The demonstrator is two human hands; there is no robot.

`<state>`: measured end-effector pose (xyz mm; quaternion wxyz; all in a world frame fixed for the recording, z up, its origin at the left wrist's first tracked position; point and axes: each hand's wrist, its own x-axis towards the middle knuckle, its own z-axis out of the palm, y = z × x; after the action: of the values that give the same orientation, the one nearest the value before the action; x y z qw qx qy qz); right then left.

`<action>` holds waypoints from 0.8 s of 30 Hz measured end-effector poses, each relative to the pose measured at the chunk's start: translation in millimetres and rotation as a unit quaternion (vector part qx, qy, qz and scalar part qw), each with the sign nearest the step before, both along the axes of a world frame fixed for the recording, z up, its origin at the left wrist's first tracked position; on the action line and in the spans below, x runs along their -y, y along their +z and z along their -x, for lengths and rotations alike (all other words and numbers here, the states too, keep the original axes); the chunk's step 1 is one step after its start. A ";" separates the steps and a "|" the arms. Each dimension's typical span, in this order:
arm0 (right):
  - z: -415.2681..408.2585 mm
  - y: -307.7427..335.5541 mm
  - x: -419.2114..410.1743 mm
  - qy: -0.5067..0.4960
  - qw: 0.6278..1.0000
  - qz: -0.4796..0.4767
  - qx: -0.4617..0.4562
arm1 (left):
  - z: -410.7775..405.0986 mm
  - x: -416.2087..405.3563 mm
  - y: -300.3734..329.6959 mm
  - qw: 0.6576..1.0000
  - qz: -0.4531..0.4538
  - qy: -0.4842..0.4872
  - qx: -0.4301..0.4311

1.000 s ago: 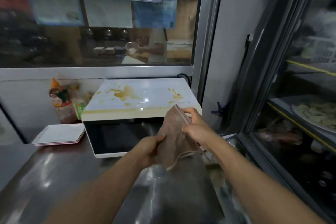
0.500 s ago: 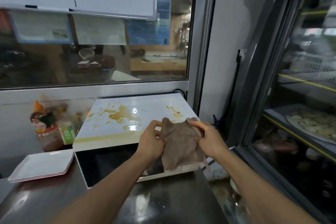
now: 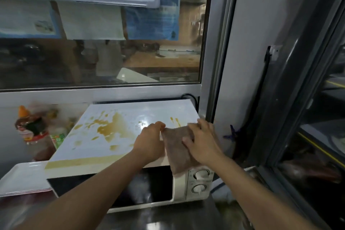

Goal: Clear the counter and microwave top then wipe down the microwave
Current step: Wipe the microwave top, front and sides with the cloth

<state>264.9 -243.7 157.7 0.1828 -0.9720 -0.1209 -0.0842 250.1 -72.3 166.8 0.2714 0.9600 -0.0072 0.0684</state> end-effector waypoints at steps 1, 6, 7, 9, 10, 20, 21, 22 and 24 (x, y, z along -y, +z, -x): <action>2.0 -7.0 -6.4 0.034 0.999 0.021 -0.017 | -3.4 -3.5 -3.5 0.999 -0.040 0.002 0.003; -3.7 -26.9 -10.9 0.076 0.989 0.109 -0.060 | -15.6 -8.3 -12.7 0.985 -0.172 0.011 0.021; -10.4 -27.4 -8.1 0.079 0.989 0.110 -0.061 | -16.4 -8.3 -13.3 0.982 -0.187 0.011 0.031; -28.2 -28.0 -5.3 0.085 0.988 0.111 -0.061 | -18.0 -10.6 -15.3 0.978 -0.201 0.010 0.050; -38.4 -28.0 -5.7 0.085 0.988 0.112 -0.058 | -19.6 -13.3 -17.1 0.979 -0.197 0.008 0.054; -117.4 -22.3 -46.2 0.112 0.985 0.117 -0.052 | -26.1 -33.1 -17.8 0.998 -0.024 0.026 0.047; -114.1 -21.9 -46.6 0.135 0.982 0.120 -0.053 | -29.0 -36.8 -17.0 0.997 -0.007 0.038 0.059; -107.5 -22.0 -45.7 0.163 0.978 0.122 -0.049 | -32.1 -40.6 -16.3 0.996 -0.003 0.050 0.067; -85.2 -20.3 -43.1 0.217 0.968 0.118 -0.034 | -39.9 -47.6 -15.2 0.996 -0.019 0.065 0.066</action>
<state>350.1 -200.6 137.4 0.0843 -0.9396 -0.3316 0.0053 289.9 -24.7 151.5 0.2474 0.9567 0.0358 0.1494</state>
